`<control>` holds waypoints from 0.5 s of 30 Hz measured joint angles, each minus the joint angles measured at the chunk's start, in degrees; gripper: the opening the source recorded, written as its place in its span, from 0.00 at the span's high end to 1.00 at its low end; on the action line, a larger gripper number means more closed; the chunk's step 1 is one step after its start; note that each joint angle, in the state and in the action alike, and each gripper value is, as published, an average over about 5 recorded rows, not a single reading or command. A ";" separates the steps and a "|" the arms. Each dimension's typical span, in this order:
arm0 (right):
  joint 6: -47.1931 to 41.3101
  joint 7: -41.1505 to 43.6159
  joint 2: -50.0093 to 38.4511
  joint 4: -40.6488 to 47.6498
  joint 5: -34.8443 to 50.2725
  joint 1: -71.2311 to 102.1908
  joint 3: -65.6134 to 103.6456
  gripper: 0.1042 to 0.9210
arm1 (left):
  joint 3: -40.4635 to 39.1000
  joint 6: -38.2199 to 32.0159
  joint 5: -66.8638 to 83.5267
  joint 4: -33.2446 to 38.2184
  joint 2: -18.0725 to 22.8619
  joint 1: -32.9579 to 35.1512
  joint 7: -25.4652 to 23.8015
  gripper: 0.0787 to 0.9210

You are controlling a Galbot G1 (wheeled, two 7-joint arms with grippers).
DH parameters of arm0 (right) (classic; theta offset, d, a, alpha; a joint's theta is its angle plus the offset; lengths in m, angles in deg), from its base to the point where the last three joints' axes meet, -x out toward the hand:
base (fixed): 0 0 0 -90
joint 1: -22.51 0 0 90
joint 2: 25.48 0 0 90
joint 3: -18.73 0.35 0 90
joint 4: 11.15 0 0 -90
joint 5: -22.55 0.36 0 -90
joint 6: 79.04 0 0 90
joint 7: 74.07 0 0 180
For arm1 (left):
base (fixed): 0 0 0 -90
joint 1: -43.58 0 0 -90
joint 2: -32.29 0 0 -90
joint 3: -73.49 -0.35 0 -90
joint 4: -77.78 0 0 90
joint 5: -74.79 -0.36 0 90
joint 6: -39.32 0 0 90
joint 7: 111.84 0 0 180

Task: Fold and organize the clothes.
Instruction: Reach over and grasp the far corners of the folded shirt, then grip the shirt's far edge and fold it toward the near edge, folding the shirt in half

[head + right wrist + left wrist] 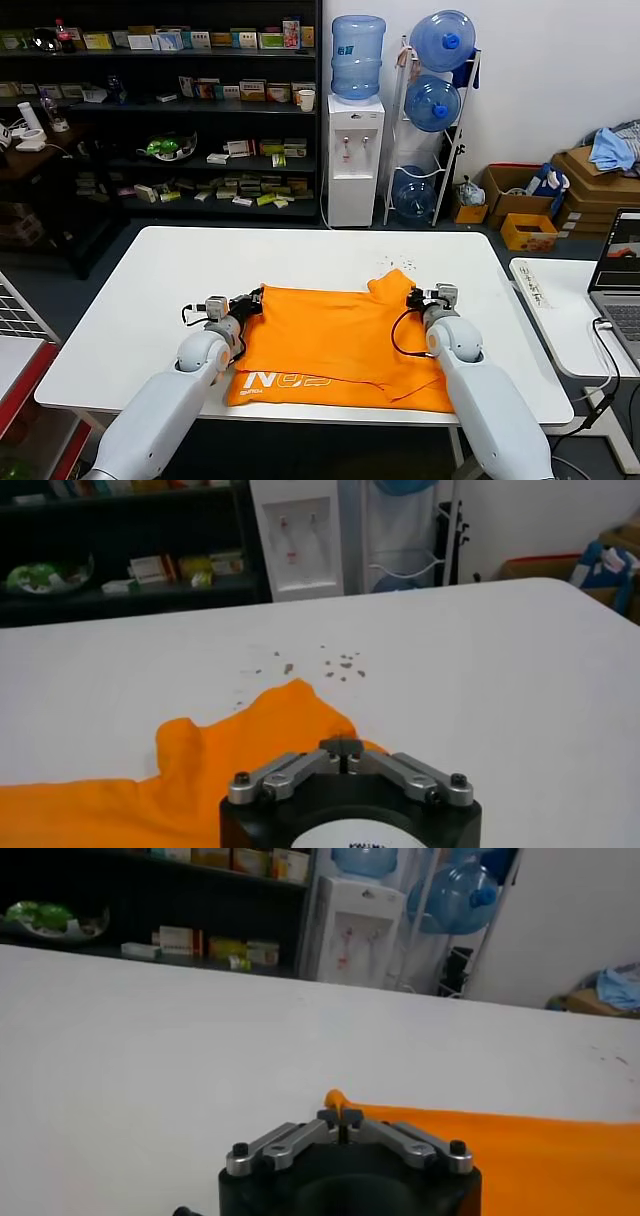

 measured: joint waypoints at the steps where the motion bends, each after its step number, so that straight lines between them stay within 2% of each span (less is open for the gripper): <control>1: 0.24 0.09 -0.09 -0.17 0.01 0.12 0.01 0.98 | 0.03 -0.17 -0.05 0.07 -0.04 0.11 -0.08 0.98; 15: 3.13 0.17 -2.56 -7.61 1.27 5.29 0.99 0.98 | 2.06 -2.15 -0.94 5.40 -2.11 3.55 0.36 0.98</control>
